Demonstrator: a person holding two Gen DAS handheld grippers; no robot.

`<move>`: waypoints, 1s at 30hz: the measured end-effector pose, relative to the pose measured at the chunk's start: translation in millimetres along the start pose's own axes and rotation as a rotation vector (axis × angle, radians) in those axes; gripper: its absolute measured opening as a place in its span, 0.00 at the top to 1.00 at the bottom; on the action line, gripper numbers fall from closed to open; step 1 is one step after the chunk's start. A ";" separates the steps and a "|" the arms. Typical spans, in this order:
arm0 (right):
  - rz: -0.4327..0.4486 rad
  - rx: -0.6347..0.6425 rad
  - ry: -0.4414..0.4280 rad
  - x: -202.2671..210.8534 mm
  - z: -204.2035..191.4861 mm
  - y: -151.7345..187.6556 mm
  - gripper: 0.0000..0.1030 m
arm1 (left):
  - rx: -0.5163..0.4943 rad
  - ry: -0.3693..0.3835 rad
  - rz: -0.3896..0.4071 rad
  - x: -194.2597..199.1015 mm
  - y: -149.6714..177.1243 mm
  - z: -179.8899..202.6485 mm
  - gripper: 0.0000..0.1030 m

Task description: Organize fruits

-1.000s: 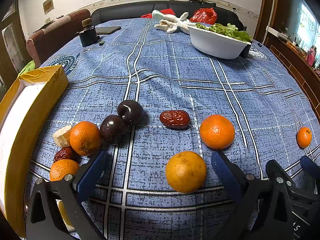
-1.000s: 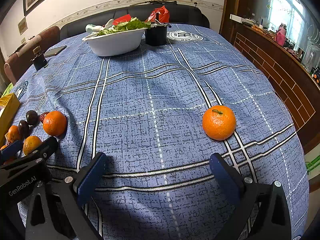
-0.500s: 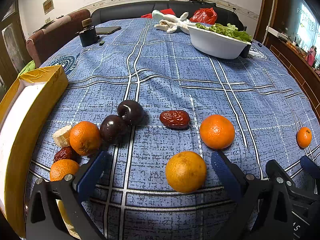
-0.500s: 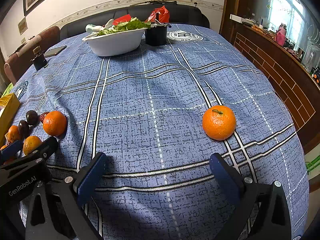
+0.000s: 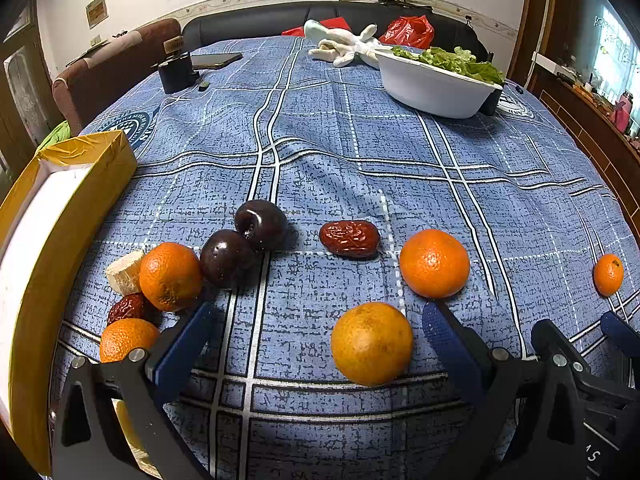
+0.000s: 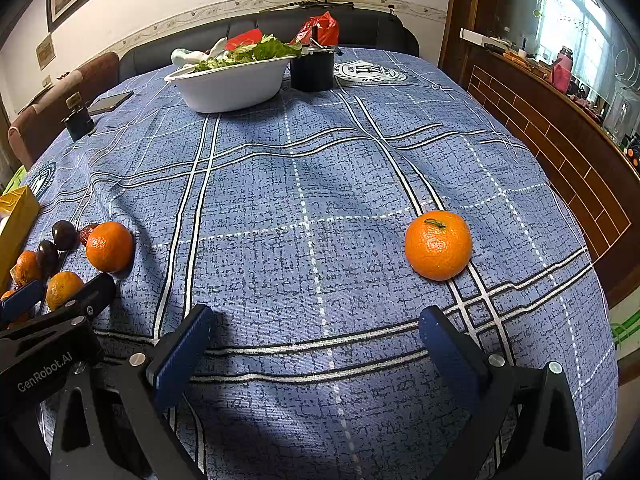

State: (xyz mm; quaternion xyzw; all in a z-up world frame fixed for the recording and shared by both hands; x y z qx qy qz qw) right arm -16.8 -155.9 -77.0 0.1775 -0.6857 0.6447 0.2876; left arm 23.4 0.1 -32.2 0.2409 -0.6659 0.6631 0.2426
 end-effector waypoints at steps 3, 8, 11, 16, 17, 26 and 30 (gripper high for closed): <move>0.000 0.000 0.000 0.1 0.0 0.0 0.00 | 0.000 0.000 0.000 -0.1 0.0 0.0 0.00; 0.001 0.000 0.000 0.0 0.1 0.0 0.00 | 0.000 0.000 0.000 0.0 0.0 0.0 0.00; 0.001 0.000 0.000 -0.2 0.2 0.0 0.00 | 0.003 -0.001 0.000 0.2 0.1 -0.2 0.00; 0.001 -0.003 0.000 -0.3 0.3 0.2 0.00 | 0.006 -0.003 0.000 0.5 0.1 -0.5 0.00; 0.000 -0.010 0.003 -0.2 0.7 0.3 0.00 | 0.007 -0.004 -0.001 0.3 0.1 -0.5 0.00; -0.059 -0.046 0.029 1.4 4.8 5.3 0.00 | -0.021 0.025 -0.061 -8.3 -5.0 -0.3 0.00; -0.060 -0.047 0.030 0.0 2.6 5.1 0.00 | -0.029 0.029 -0.070 -8.5 -4.9 0.2 0.00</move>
Point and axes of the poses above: each gripper's, at about its wrist camera, not at the fingertips, and x roughly against the way its jaws point, z to its right, y to its underside, the point moved 4 cm from there along -x, roughly the way its jaws point, and after that the axes turned 14 degrees about z, right-handed, at the moved point
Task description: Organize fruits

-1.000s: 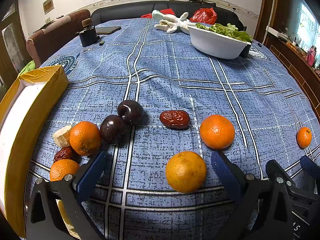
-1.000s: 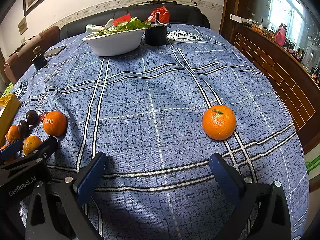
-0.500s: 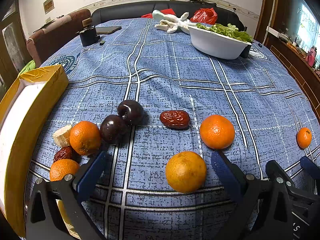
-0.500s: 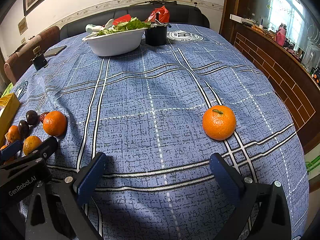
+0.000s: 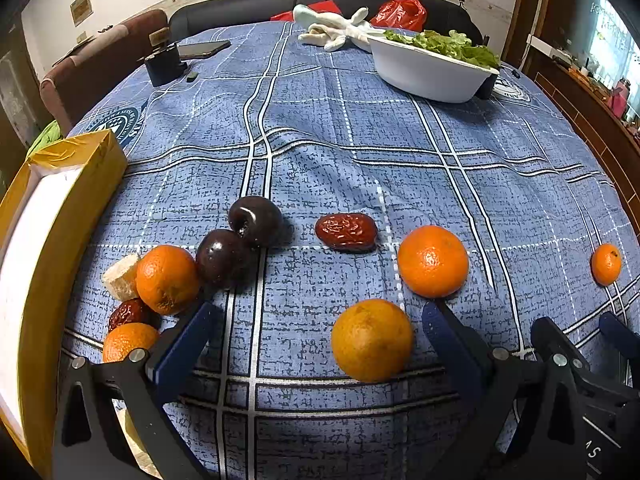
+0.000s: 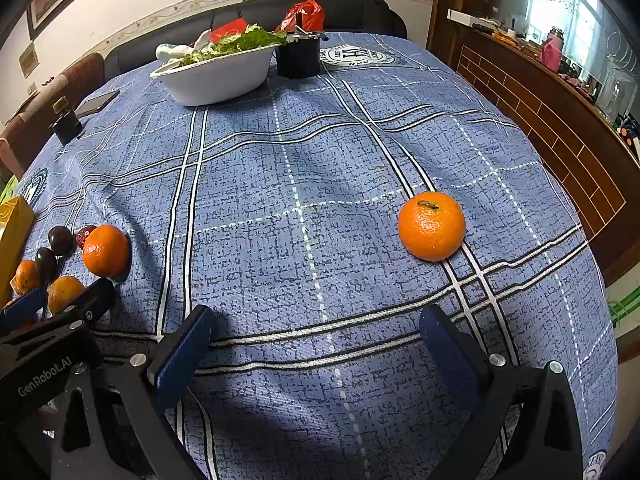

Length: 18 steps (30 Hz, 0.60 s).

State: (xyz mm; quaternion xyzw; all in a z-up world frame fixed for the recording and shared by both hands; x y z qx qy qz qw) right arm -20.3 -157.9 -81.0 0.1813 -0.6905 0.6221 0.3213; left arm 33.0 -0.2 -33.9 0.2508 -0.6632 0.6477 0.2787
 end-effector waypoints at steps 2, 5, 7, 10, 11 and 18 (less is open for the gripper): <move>0.002 0.000 -0.001 -0.4 -0.3 -0.1 0.00 | -0.001 0.005 0.000 0.4 0.8 -0.5 0.00; 0.005 0.001 -0.006 -1.2 -0.8 0.0 0.00 | -0.002 0.011 -0.014 3.6 3.1 -1.4 0.00; 0.009 -0.002 -0.013 0.2 -0.1 0.5 0.00 | 0.007 0.035 -0.030 7.7 3.6 -2.7 0.04; 0.020 -0.020 -0.030 2.8 2.7 0.8 0.00 | 0.067 0.139 -0.002 29.3 1.4 -6.6 0.09; 0.022 -0.023 -0.034 3.1 3.1 0.7 0.00 | 0.071 0.156 0.024 38.7 -1.4 -8.1 0.09; 0.028 -0.030 -0.039 4.7 4.8 1.2 0.00 | 0.093 0.215 0.479 176.1 -34.7 -57.1 0.09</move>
Point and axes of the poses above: each gripper's, at about its wrist camera, not at the fingertips, and x roughly against the way its jaws point, z to its right, y to its underside, the point moved 4 cm from there along -x, roughly the way its jaws point, and after that the axes turned 14 degrees about z, right-handed, at the moved point
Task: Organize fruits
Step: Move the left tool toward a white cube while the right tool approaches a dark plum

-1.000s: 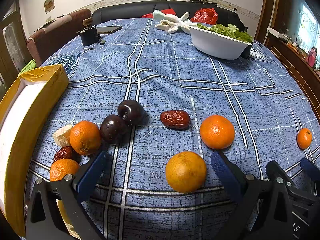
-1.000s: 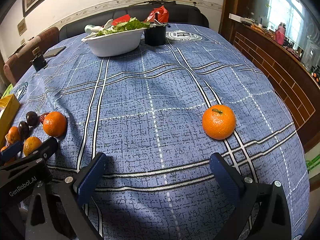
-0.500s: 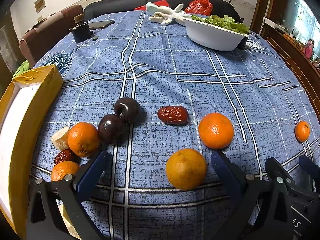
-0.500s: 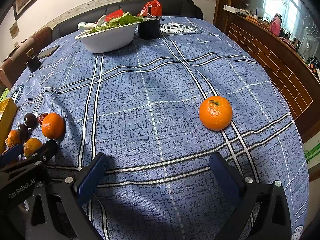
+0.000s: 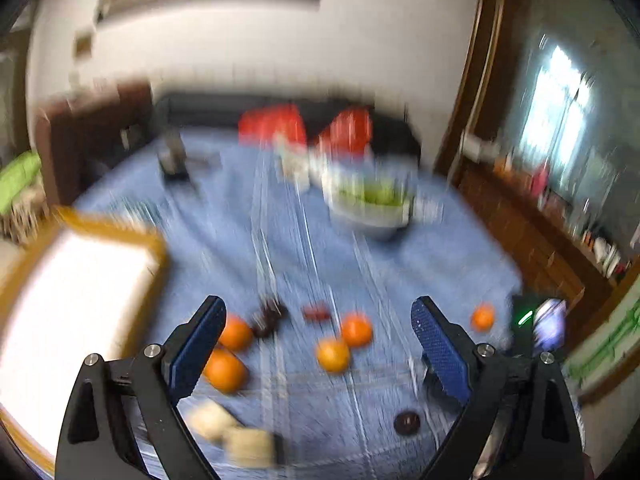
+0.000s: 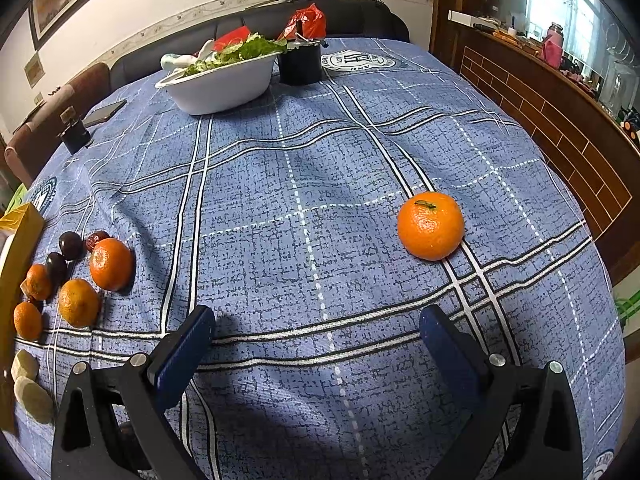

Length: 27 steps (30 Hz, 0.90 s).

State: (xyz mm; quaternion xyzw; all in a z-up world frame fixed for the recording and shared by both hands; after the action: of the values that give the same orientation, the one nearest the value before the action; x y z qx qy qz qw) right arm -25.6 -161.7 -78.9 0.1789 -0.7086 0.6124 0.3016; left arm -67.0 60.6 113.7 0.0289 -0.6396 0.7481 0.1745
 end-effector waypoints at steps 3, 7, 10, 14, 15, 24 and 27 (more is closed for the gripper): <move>-0.005 0.012 0.016 -1.1 -2.5 0.3 0.00 | -0.015 -0.036 0.177 48.5 -35.3 -24.8 0.09; -0.017 0.039 0.051 -4.6 -8.8 -0.6 0.00 | 0.040 -0.116 0.138 71.6 -44.3 -69.1 0.07; 0.000 0.022 0.065 -0.8 -5.7 -3.2 0.12 | 0.074 -0.158 0.185 88.0 -41.0 -95.2 0.07; 0.152 0.008 0.041 47.9 -13.0 -13.0 0.25 | 0.025 -0.179 0.278 104.4 -36.8 -109.7 0.05; 0.213 0.019 0.021 66.6 -19.0 -14.8 0.23 | 0.017 -0.162 0.281 99.3 -38.1 -111.3 0.02; 0.084 -0.004 -0.244 85.9 -53.2 28.5 0.37 | 0.072 0.016 -0.074 40.1 20.8 -97.4 0.04; 0.043 -0.005 -0.264 79.9 -56.0 39.6 0.39 | 0.030 0.085 -0.181 28.3 49.5 -78.4 0.37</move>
State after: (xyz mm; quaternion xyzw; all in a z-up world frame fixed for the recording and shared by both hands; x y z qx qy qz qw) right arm -98.8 -90.4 -53.5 0.2422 -0.7473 0.5880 0.1929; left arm -94.1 136.7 60.3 0.0576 -0.6150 0.7393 0.2681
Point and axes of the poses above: each gripper's, at about its wrist camera, not at the fingertips, and x roughly against the way its jaws point, z to its right, y to its underside, the point moved 4 cm from there along -x, roughly the way its jaws point, and after that the axes turned 14 degrees about z, right-handed, at the moved point
